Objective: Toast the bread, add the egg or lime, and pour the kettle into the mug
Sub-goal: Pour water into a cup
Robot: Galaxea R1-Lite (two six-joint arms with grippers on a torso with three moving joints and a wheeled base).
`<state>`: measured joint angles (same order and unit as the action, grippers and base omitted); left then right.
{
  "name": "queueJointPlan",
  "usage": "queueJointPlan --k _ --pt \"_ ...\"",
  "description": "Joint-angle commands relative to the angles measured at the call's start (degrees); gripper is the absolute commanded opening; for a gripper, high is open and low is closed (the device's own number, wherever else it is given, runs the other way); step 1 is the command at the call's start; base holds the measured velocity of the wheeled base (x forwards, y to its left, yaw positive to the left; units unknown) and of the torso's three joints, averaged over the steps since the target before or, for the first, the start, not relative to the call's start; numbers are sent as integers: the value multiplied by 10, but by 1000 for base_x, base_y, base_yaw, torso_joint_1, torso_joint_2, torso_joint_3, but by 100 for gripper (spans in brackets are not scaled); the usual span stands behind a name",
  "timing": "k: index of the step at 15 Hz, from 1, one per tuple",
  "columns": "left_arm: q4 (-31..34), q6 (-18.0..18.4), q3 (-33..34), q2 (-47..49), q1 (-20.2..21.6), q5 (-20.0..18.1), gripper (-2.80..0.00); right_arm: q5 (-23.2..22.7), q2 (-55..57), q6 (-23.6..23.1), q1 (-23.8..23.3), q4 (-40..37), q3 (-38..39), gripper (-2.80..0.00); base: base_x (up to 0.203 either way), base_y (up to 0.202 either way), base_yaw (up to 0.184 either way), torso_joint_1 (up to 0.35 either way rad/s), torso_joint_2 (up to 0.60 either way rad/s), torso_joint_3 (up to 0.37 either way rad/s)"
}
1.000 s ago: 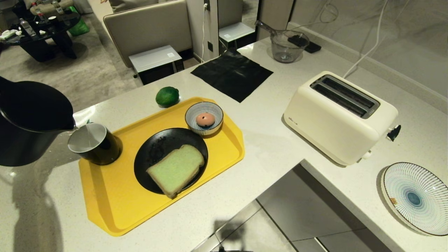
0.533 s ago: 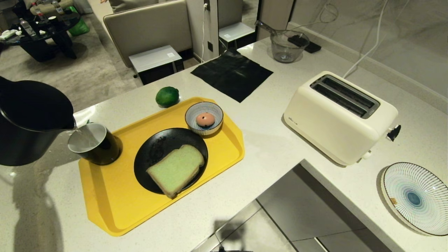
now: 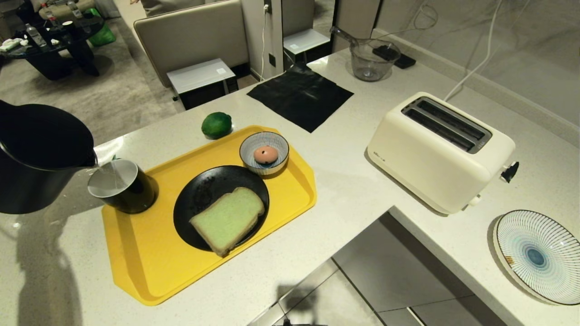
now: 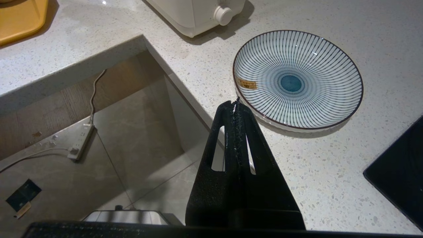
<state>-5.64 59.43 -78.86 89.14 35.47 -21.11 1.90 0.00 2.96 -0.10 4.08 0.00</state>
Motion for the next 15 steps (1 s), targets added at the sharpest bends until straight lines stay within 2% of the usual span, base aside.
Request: queueJointPlan --k 1,15 --pt "-1 9 0 0 0 2 -280 0 1 0 0 0 15 -280 0 0 0 0 0 0" --pt "10 38 -2 2 0 31 -280 0 1 0 0 0 15 -280 0 0 0 0 0 0"
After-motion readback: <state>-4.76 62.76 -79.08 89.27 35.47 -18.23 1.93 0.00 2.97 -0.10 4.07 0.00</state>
